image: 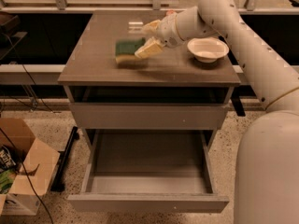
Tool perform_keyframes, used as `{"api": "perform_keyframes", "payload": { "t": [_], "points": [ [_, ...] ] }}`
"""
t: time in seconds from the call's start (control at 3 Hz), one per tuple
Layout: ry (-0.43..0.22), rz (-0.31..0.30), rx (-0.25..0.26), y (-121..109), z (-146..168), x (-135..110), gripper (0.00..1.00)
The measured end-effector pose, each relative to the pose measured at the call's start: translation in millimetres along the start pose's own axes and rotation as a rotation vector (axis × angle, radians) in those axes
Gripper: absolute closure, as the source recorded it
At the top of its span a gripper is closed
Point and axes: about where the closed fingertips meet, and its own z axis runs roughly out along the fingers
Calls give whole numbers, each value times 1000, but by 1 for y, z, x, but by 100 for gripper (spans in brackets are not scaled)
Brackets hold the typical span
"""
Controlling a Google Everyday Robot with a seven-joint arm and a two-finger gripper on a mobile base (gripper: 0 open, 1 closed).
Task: Pick sponge from middle drawer and place on counter
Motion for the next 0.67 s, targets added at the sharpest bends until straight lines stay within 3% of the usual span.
{"api": "perform_keyframes", "payload": {
  "t": [0.33, 0.67],
  "points": [
    [-1, 1, -2, 0, 2, 0, 0],
    [-1, 1, -2, 0, 2, 0, 0]
  ]
}}
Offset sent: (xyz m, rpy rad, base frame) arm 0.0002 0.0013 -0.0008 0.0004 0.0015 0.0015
